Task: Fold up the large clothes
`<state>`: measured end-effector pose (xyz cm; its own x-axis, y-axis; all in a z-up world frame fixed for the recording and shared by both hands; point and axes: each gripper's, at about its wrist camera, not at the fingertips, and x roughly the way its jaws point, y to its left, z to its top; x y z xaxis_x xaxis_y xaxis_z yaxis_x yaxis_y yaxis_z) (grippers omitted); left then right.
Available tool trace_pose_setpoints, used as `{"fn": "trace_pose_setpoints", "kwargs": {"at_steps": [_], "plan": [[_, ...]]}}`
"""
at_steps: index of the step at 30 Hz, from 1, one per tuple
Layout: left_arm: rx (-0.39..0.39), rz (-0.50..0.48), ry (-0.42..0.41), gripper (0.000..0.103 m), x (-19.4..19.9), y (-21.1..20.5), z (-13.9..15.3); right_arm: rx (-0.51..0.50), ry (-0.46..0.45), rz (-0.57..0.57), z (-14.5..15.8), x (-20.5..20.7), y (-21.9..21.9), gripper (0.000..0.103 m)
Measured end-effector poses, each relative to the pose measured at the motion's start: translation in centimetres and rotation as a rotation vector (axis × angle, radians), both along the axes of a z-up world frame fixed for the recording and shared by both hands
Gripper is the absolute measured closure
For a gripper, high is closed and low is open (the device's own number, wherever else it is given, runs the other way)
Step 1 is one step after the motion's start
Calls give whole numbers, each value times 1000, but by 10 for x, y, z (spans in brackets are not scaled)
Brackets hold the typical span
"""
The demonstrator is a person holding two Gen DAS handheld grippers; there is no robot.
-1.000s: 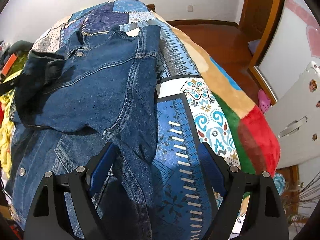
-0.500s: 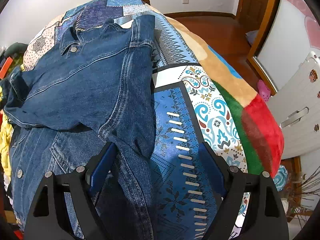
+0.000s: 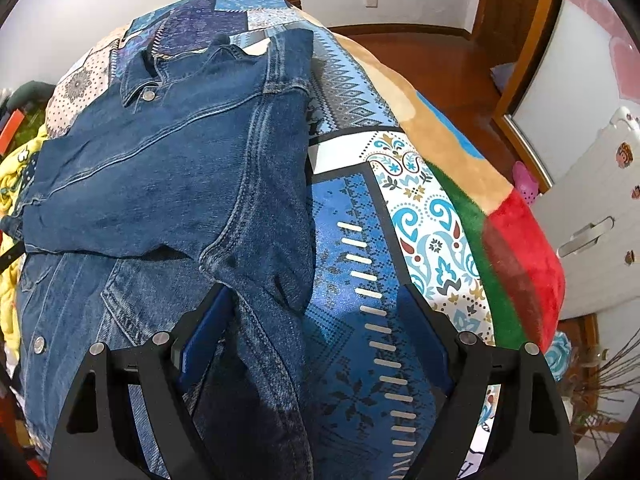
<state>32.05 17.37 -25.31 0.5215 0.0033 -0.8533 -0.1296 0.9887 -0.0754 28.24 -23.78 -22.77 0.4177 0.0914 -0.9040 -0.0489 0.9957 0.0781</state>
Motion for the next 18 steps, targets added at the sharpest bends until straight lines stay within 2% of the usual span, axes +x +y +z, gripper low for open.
{"fn": "trace_pose_setpoints", "kwargs": {"at_steps": [4,5,7,9,12,14,18], "plan": [[52,0,-27,92,-16,2,22,-17,-44,16,16,-4,5,21],[68,3,-41,87,-18,3,29,-18,-63,22,23,-7,7,21],[104,13,-88,72,-29,6,50,-15,-94,32,34,-11,10,21],[131,19,-145,44,-43,8,70,-16,-125,43,45,-17,13,21],[133,0,-189,41,-62,9,93,-26,-166,59,59,-26,19,21],[129,-5,-184,37,-72,10,100,-38,-192,72,67,-36,22,21],[111,-8,-170,36,-94,13,100,-64,-226,92,78,-53,26,21]]}}
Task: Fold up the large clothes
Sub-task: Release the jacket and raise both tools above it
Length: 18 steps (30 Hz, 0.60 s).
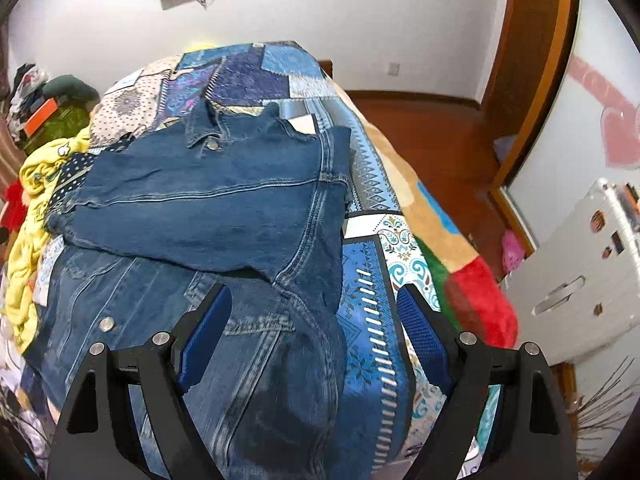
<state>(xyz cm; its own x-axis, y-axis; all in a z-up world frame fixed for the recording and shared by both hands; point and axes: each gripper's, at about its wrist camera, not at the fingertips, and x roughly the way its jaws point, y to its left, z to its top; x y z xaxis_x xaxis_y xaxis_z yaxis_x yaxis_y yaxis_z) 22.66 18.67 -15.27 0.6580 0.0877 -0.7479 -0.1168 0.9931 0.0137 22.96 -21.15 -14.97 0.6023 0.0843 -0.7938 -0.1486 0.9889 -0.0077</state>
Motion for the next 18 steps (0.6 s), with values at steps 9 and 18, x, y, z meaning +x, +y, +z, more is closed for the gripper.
{"fn": "trace_pose_setpoints", "kwargs": {"at_steps": [9,18], "plan": [[-59,15,81,36,-43,5,-35,26,73,-22,-24,-35,-14,21],[-257,60,232,36,-64,11,-90,98,194,-84,-64,-55,-36,21]]}}
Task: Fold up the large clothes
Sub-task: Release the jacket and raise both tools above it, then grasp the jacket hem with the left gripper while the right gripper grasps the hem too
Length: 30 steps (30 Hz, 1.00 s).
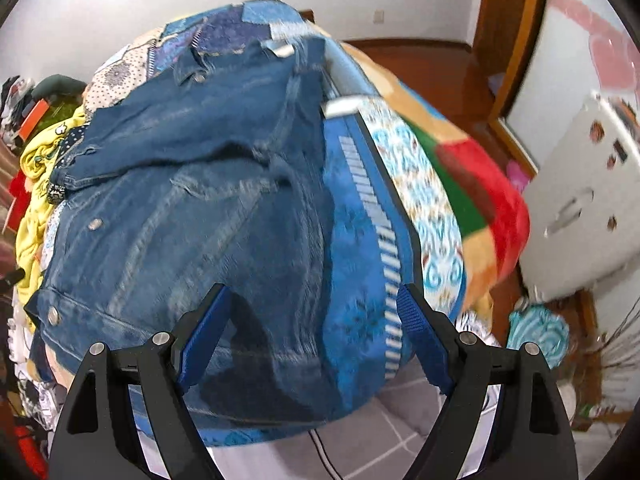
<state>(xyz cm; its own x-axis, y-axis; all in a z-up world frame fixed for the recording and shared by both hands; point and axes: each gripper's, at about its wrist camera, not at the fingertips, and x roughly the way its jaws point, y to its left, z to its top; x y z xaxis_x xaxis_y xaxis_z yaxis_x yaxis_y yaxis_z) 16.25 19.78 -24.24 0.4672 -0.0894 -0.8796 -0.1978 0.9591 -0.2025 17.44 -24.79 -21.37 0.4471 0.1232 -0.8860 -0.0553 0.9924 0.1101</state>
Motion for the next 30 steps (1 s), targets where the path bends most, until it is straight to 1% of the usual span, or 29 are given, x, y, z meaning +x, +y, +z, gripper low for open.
{"fn": "trace_pose_setpoints", "kwargs": {"at_steps": [4,6,9,12,17,20,22,24,25,27,30], "plan": [[-137,34,55,36,-4,0,-26,53,30,-4,-8,-3,-3,21],[-197,43,56,36,-6,1,-33,81,44,-2,-11,-5,-2,21],[-246,58,48,36,-7,1,-35,106,57,2,-16,-3,-2,21],[-299,65,70,35,-5,-3,-42,147,76,1,-22,-2,-3,21],[-318,82,70,35,2,-3,-49,256,89,-6,-30,5,-11,21],[-352,67,57,35,7,-6,-48,276,70,10,-29,7,-13,18],[-329,56,55,36,10,-12,-46,273,47,26,-28,6,-12,18],[-307,45,58,39,12,-16,-45,271,36,38,-28,9,-11,19],[-305,43,60,40,14,-18,-45,270,30,40,-28,9,-11,20],[-312,36,58,45,15,-18,-43,275,10,53,-26,10,-10,22],[-332,30,50,52,17,-22,-39,282,-9,83,-23,14,-5,33]]}}
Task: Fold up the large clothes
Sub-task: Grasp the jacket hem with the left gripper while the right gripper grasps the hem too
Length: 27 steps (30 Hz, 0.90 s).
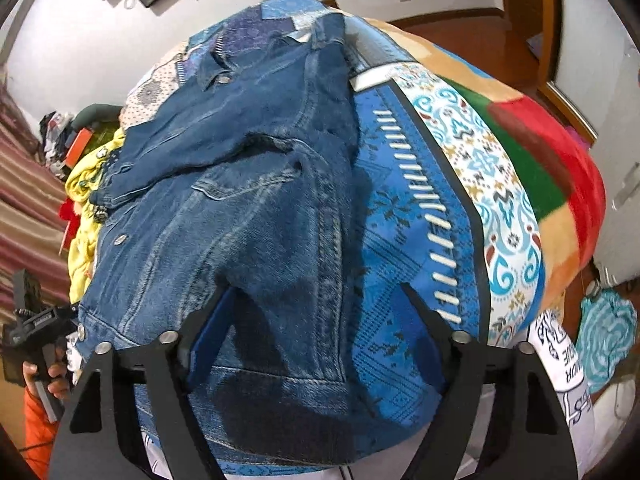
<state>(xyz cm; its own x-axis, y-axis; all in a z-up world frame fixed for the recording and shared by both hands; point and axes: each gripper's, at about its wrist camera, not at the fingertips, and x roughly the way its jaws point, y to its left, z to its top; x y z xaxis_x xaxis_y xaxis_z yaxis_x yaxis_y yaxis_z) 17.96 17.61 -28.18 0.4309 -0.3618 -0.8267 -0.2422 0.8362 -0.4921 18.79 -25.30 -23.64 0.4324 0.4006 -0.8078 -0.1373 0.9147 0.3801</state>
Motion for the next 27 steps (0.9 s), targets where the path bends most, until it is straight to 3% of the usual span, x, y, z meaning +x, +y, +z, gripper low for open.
{"fn": "trace_pose_setpoints", "kwargs": {"at_steps": [2,6,8,16,20,27], "plan": [[-9,-1,-7,56,0,-1,0,9,-9,22,1,1,3,46],[-66,38,-24,79,0,3,-1,85,-3,39,-5,5,5,73],[-77,49,-32,82,-5,11,1,138,3,49,-4,9,6,91],[15,32,-183,91,5,15,61,143,-112,109,35,26,26,94],[49,12,-273,91,29,10,102,159,-184,145,62,46,36,95],[109,40,-421,91,88,13,164,85,-330,127,109,99,48,95]]}}
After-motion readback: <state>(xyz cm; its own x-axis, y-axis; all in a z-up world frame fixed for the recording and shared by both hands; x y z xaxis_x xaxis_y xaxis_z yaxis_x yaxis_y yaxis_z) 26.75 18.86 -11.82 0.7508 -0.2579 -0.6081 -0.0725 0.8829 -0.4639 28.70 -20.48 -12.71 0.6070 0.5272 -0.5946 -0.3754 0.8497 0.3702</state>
